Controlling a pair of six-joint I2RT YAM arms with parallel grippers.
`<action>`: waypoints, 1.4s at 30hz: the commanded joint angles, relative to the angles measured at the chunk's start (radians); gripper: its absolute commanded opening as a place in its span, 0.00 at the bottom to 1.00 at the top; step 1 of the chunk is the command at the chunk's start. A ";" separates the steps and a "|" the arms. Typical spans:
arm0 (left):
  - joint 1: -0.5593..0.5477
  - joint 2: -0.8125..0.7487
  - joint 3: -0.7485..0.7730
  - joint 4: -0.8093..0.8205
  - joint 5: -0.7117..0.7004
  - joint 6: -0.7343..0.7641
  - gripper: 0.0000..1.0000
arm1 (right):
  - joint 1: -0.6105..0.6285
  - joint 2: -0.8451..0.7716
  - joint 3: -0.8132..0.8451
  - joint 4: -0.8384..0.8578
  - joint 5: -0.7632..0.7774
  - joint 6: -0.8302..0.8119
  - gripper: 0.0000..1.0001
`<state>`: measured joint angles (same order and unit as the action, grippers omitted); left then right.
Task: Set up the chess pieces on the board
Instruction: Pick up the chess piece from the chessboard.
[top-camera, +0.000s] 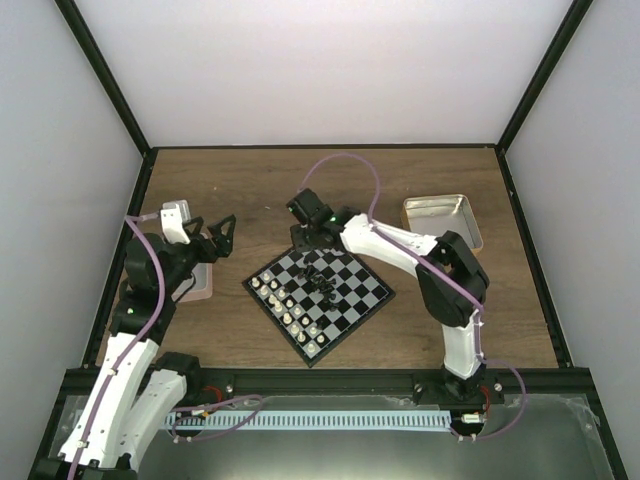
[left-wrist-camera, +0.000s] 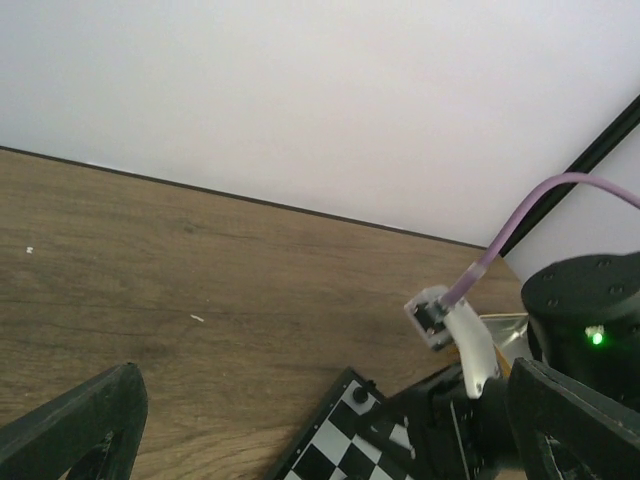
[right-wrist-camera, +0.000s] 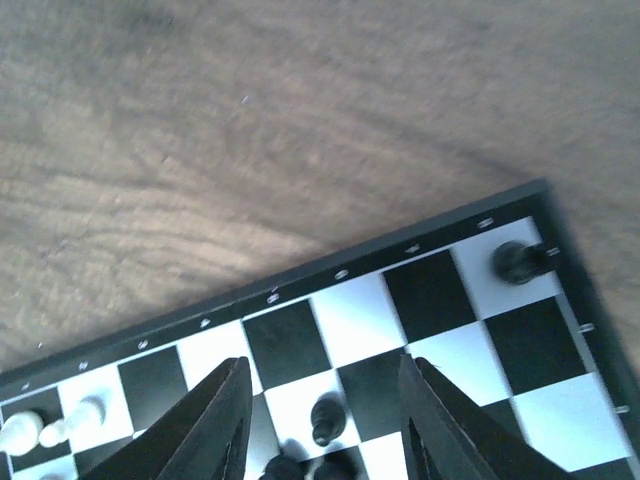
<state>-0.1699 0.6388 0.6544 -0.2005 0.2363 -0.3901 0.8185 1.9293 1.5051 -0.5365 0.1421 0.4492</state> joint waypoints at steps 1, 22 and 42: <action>0.004 -0.010 0.006 -0.002 -0.024 -0.005 1.00 | 0.024 0.037 -0.009 -0.016 -0.036 0.029 0.41; 0.005 -0.010 -0.004 -0.011 -0.020 -0.005 1.00 | 0.028 0.100 -0.040 -0.016 -0.077 0.027 0.25; 0.004 -0.011 -0.001 -0.012 -0.017 -0.001 1.00 | 0.022 0.142 0.052 -0.017 0.116 0.064 0.08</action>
<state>-0.1699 0.6373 0.6533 -0.2138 0.2111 -0.3923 0.8455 2.0396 1.4799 -0.5537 0.1604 0.4847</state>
